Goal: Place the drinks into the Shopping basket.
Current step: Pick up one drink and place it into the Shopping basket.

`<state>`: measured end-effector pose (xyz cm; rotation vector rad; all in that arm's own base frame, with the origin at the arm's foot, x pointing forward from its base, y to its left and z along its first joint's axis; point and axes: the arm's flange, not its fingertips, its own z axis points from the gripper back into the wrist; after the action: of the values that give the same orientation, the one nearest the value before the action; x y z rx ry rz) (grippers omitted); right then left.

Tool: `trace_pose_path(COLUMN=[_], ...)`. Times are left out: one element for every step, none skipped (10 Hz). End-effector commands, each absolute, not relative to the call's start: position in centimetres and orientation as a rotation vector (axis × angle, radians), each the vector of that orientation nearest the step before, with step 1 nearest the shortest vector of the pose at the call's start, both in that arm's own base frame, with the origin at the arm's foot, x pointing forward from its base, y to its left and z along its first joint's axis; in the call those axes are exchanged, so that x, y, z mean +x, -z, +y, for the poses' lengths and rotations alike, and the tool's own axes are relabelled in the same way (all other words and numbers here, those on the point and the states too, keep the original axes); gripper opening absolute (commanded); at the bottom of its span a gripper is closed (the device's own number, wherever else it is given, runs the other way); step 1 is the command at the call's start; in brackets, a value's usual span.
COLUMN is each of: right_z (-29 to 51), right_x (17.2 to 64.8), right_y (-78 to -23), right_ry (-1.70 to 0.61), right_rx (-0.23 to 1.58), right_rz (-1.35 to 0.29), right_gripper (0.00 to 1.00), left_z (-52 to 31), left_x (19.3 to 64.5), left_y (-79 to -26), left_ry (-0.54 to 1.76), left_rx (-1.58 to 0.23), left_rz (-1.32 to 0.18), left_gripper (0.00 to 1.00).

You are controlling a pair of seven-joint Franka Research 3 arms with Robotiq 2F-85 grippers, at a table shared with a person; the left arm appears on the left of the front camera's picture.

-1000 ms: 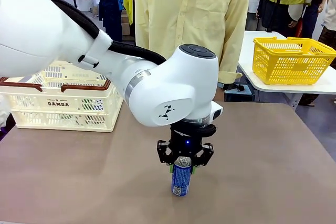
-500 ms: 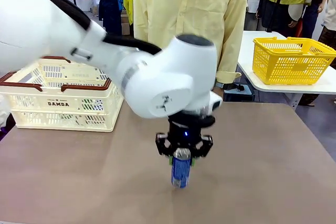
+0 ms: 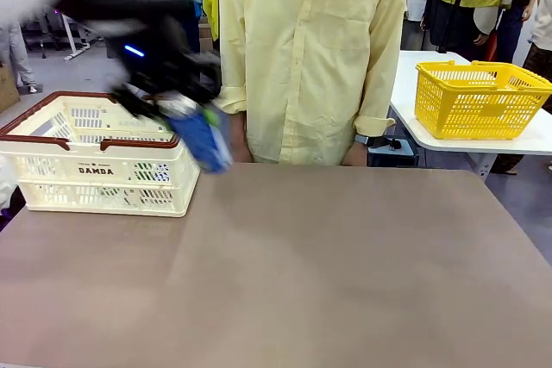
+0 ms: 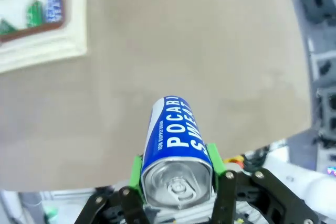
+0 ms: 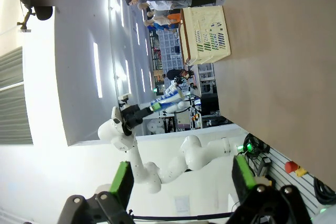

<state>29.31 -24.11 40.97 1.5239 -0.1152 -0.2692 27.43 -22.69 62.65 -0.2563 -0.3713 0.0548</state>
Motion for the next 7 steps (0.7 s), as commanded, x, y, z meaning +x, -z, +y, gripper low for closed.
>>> trace_pose_path(right_z=[-24.0, -24.0, -24.0, -24.0, -24.0, -24.0, -24.0], right_x=[29.2, 29.2, 29.2, 29.2, 29.2, 29.2, 29.2], right_y=[-41.4, -41.4, -41.4, -41.4, -41.4, -41.4, -41.4], right_ry=[0.278, 0.278, 0.278, 0.278, 0.278, 0.278, 0.278], right_rx=[1.530, 1.530, 1.530, 1.530, 1.530, 1.530, 1.530], right_rz=[-0.106, -0.106, -0.106, -0.106, -0.106, -0.106, -0.106], right_gripper=[1.00, 1.00, 1.00, 1.00, 1.00, 1.00, 1.00], left_z=[-16.2, -13.3, -11.0, -10.6, -11.0, -11.0, -11.0], left_x=[29.1, 28.8, 28.0, 27.5, 28.7, 28.7, 28.7], left_y=[-61.7, -61.4, -60.9, -60.6, -62.4, -62.4, -62.4], left_ry=[-0.134, -0.165, -0.212, -0.317, -0.200, -0.200, -0.200], left_rx=[-0.210, -0.221, -0.255, -0.361, -0.229, -0.229, -0.229], left_rz=[-0.416, -0.426, -0.446, -0.423, -0.424, -0.424, -0.424], left_gripper=[0.00, 0.00, 0.00, 0.00, 0.00, 0.00, 0.00])
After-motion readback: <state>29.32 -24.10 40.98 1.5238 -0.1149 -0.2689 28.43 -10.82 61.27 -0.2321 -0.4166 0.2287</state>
